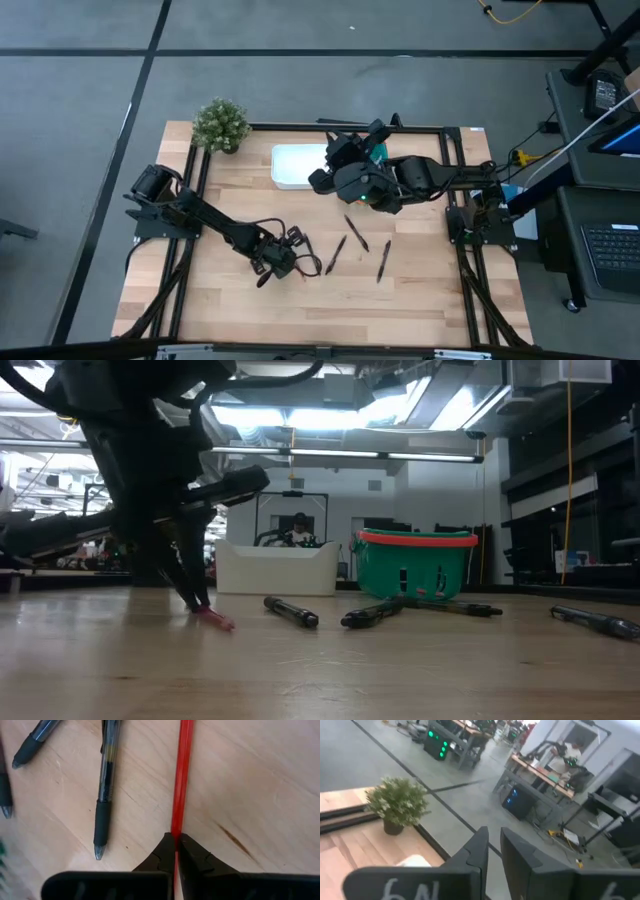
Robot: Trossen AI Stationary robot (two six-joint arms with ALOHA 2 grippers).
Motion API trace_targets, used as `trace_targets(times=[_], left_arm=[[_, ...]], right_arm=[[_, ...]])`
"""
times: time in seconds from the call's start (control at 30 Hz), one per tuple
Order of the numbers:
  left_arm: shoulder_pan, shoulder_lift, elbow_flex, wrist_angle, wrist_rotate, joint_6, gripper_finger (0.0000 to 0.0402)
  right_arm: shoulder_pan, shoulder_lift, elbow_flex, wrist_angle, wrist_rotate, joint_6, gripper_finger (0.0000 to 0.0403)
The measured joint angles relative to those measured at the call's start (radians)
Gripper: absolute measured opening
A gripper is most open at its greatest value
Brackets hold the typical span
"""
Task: Sort pens & pencils
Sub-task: Put the red pencil into the blue bin
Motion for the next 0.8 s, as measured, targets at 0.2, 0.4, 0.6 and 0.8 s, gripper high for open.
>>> trace_targets(times=[0.2,0.4,0.6,0.8], left_arm=[[-0.009,-0.05,-0.007,-0.008,0.051,-0.044,0.0],[-0.022,-0.075,-0.011,-0.019,0.027,-0.077,0.0002],[-0.021,-0.082,-0.01,-0.006,0.009,-0.112,0.0002],[-0.02,-0.084,-0.008,0.019,0.001,-0.116,0.0001]], right_arm=[[-0.022,0.0,0.0,-0.234,-0.011,0.239,0.0053],[-0.027,0.0,0.0,-0.41,-0.03,0.44,0.0053],[-0.027,0.0,-0.002,-0.511,-0.039,0.56,0.0053],[-0.027,0.001,-0.009,-0.559,-0.06,0.62,0.0053]])
